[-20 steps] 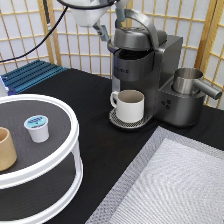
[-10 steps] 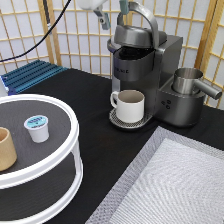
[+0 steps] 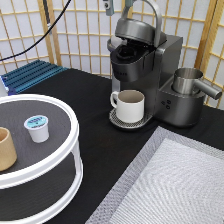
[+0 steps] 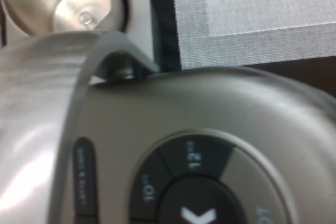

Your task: Make coffee

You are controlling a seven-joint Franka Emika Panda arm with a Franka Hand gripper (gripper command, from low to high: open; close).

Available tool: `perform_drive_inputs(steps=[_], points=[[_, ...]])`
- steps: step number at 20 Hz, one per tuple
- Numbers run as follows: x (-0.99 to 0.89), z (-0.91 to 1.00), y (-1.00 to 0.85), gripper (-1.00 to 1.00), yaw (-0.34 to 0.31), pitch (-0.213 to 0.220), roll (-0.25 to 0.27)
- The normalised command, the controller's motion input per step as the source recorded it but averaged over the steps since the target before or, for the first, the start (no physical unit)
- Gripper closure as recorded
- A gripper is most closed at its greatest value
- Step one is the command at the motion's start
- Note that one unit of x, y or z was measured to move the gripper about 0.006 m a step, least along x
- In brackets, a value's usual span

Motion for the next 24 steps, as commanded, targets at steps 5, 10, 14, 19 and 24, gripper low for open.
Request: perform_drive_inputs(steps=[5,10,14,19,24], points=[[0.58,0.47,0.32,-1.00,0.013,0.206,-0.082],[0.29,0.46,-0.03,-1.00,0.003,0.152,-0.068],[0.02,0.31,-0.81,-1.00,0.039,0.042,0.066],[0.00,-0.08,-1.00,-1.00,0.013,-0.005,0.022],[-0.04,-0.21,-1.00,-1.00,0.000,-0.013,0.008]])
